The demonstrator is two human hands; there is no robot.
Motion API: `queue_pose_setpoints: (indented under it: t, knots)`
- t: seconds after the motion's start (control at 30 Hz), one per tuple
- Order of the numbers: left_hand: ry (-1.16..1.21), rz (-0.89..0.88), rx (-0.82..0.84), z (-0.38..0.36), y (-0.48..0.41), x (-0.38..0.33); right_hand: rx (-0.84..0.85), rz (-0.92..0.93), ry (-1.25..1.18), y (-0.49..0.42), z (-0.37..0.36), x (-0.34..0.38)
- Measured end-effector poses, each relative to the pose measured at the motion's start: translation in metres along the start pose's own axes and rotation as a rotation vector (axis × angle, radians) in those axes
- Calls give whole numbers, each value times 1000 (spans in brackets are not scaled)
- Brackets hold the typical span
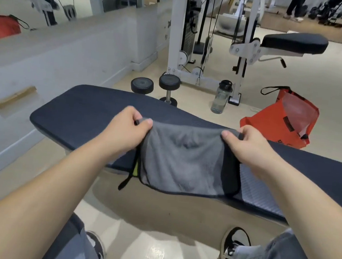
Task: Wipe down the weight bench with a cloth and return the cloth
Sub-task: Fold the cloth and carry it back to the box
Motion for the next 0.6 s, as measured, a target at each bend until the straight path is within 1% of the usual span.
queue_pose_setpoints:
  t: [0.07,0.17,0.23,0.3,0.33,0.37,0.43,0.47,0.5,0.53,0.6]
  knots:
    - [104,-90,-77,24,-13,-20,-96,117,-130,-5,7,19]
    - [139,-244,-110,52,-21,-41,-148,348,-163,-3,17,43]
    - [148,-312,-84,59,-14,-43,-107,482,-119,2,25,54]
    - [113,-340,-10,53,-3,-31,27,545,24,4,29,51]
    - [30,-339,32,46,2,-20,127,528,133,4,28,43]
    - [-100,-330,95,35,8,-8,244,470,271,5,26,32]
    - [-358,-327,283,10,22,20,498,253,577,12,16,2]
    - [-440,-346,372,-3,27,31,598,137,695,16,10,-13]
    - [-483,-373,414,-13,32,38,644,82,770,18,4,-23]
    - [-492,-398,406,-19,34,43,628,88,797,19,-2,-28]
    - [-485,-395,311,-22,35,38,480,182,747,19,-9,-27]
Point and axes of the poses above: each hand's wrist, its own y-axis away from the middle knuckle, its own z-axis out of the back of the hand, x = y × z, the point moved 2 cm from there along -y, towards the middle knuckle, and after that the axes turned 13 degrees about -y, right-handed, at the moved point
